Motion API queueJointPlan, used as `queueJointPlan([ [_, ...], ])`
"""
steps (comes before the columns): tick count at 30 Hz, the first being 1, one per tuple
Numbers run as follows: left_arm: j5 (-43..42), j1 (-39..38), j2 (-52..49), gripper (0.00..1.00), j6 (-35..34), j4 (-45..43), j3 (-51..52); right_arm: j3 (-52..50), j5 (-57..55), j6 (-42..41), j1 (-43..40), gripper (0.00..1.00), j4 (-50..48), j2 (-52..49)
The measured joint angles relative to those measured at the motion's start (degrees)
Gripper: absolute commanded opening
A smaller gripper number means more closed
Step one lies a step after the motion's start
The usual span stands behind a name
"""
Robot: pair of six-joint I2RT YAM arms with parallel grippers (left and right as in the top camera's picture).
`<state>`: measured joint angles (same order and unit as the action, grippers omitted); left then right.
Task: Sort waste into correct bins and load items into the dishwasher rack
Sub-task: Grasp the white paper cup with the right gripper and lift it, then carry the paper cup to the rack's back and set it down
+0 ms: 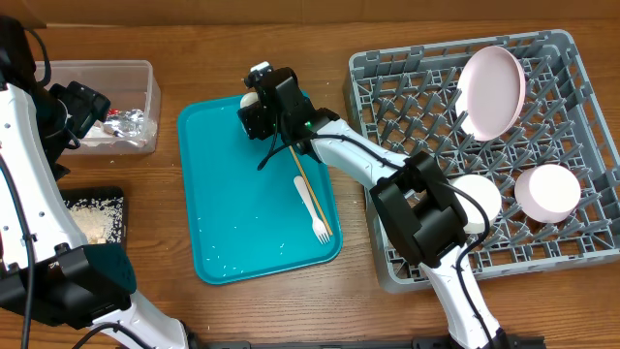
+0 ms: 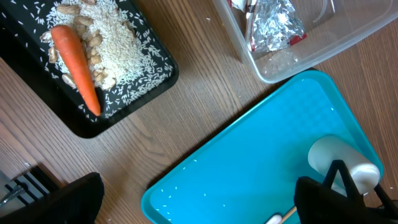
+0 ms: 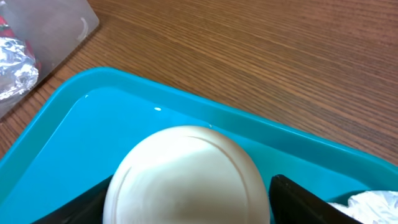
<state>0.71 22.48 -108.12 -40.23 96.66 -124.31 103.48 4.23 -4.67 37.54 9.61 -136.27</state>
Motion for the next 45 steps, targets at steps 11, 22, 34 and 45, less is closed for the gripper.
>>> queueJointPlan([
  [11,0.0,0.0,0.0,1.00,0.0,0.0,0.0,2.8,-0.2,-1.4,0.0,0.57,5.6,0.0],
  [22,0.0,0.0,0.0,1.00,0.0,0.0,0.0,6.0,-0.1,-2.4,0.0,0.43,15.9,1.5],
  [34,0.0,0.0,0.0,1.00,0.0,0.0,0.0,6.0,0.1,-5.0,-3.2,0.43,23.8,18.1],
  [45,0.0,0.0,0.0,1.00,0.0,0.0,0.0,6.6,-3.5,-5.8,-18.8,0.44,37.9,30.8],
])
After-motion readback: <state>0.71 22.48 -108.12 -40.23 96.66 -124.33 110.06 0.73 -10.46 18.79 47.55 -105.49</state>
